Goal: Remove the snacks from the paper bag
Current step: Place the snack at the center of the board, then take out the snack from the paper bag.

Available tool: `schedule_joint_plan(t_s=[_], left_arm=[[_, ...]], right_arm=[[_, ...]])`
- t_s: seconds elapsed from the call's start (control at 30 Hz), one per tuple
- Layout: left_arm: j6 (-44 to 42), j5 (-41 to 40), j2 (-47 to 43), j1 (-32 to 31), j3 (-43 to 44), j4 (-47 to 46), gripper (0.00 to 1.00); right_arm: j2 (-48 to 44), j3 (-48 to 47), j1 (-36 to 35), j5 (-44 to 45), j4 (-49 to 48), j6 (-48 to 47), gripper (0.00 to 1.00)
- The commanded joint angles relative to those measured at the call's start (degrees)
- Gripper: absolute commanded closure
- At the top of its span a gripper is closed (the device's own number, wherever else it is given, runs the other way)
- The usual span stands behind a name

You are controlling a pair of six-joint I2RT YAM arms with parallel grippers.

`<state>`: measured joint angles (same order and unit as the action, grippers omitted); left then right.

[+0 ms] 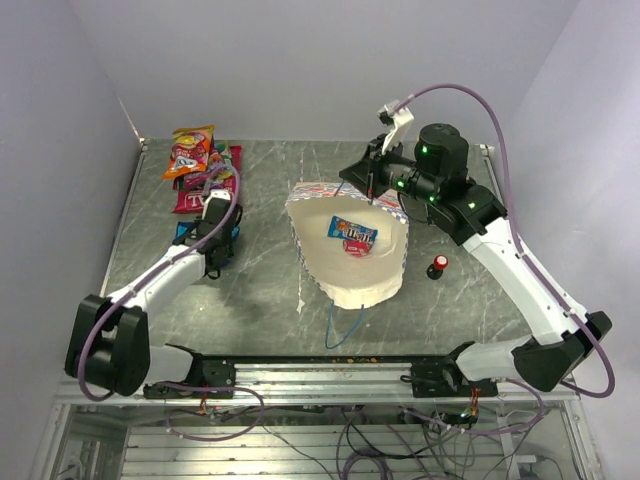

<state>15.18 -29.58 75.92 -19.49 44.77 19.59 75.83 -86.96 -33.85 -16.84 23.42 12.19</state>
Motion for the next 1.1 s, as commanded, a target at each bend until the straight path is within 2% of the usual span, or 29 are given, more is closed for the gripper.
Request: schedule_joint_plan(t_s=[0.0, 0.03, 0.07, 0.17, 0.3, 0.43, 0.53, 0.6, 0.73, 0.8, 0.9, 1.07], left_arm=[[5.1, 10.7, -6.7, 0.9, 0.7, 4.3, 0.29], [5.8, 11.3, -8.3, 0.9, 1.4, 6.3, 0.15], [6.3, 11.7, -9.9, 0.9, 2.0, 8.2, 0.09], [6.8, 15.0, -14.8, 0.9, 4.7, 13.0, 0.03], [8.7, 23.3, -17.7, 0.9, 10.2, 15.1, 0.06], [14.1, 31.0, -19.2, 0.9, 13.0, 9.5, 0.09], [14.7, 32.1, -19.7, 0.9, 15.1, 4.1, 0.08], [12.2, 32.8, -17.8, 0.9, 20.0, 3.5, 0.08], [11.0, 36.0, -13.8, 0.9, 28.4, 4.7, 0.16], [14.3, 35.9, -14.5, 0.6, 28.1, 2.2, 0.16], [19.4, 34.7, -17.4, -1.9, 23.7, -4.3, 0.11], [20.0, 23.2, -18.4, -14.3, 22.0, -3.5, 0.09]], right_arm=[[0.6, -0.3, -0.1, -0.6, -1.4, 0.8, 1.00], [0.7, -0.3, -0.1, -0.8, -1.7, 0.9, 1.00], [0.8, -0.2, -0.1, -0.8, -1.8, 0.9, 1.00], [1.0, -0.1, -0.2, -0.8, -1.8, 0.3, 1.00], [1.0, 0.0, -0.1, -0.6, -1.5, -0.8, 1.00], [1.1, 0.5, -0.1, -0.8, -1.5, -0.8, 1.00], [1.1, 0.8, -0.1, -1.8, -2.0, 0.0, 1.00], [1.1, 0.6, -0.1, -2.4, -2.1, -0.2, 1.00], [1.0, 0.5, -0.2, -3.1, -3.1, -0.1, 1.00], [1.1, 0.2, -0.2, -3.0, -3.2, -0.1, 1.00], [2.3, -1.5, -0.2, -3.1, -2.1, 0.2, 1.00], [4.2, -4.0, -0.2, -4.4, -0.9, 1.2, 1.00]])
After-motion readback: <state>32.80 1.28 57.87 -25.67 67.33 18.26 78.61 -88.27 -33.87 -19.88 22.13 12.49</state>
